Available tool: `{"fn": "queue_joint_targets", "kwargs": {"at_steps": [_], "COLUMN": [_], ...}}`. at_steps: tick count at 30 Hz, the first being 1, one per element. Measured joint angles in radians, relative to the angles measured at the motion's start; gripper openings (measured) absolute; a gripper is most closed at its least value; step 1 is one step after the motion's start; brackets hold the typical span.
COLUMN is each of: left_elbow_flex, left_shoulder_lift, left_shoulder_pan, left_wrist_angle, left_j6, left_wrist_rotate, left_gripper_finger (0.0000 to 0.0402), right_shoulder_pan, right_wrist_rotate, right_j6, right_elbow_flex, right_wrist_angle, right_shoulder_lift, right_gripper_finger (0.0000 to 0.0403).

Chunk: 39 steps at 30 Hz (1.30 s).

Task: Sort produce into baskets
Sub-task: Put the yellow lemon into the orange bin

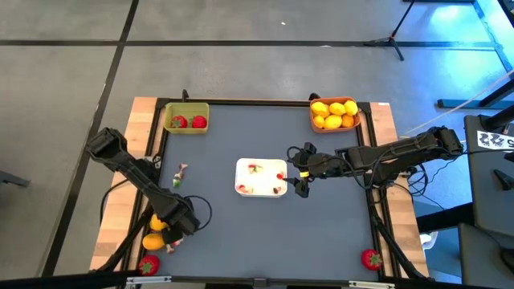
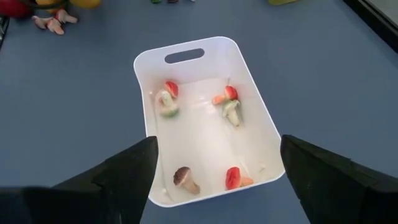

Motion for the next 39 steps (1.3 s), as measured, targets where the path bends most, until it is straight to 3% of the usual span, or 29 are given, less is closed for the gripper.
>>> {"fn": "queue_joint_targets", "kwargs": {"at_steps": [5,14,23,31,39], "left_elbow_flex": [0.060,0.135,0.137,0.137,0.137], "left_shoulder_lift": [-0.079,-0.285,-0.420,-0.393,-0.343], "left_shoulder_pan": [0.047,0.131,0.227,0.279,0.327], "left_wrist_angle": [-0.086,-0.048,0.270,0.601,0.804], "left_j6": [0.021,0.068,0.327,0.635,0.802], "left_wrist_rotate": [-0.139,-0.469,-0.760,-0.842,-0.880], "left_gripper_finger": [0.0319,0.0318,0.0318,0.0337,0.0343], "right_shoulder_pan": [0.000,0.000,0.000,0.000,0.000], "right_wrist_rotate": [0.000,0.008,-0.010,-0.053,-0.131], "right_j6": [0.000,-0.058,-0.134,-0.164,-0.188], "right_elbow_flex": [0.000,0.000,0.000,0.000,0.000], "right_wrist_angle": [0.011,0.090,0.239,0.425,0.631], "right_shoulder_lift": [0.000,0.000,0.037,0.134,0.213], "right_gripper_finger": [0.0335,0.0335,0.0335,0.0335,0.0335]}}
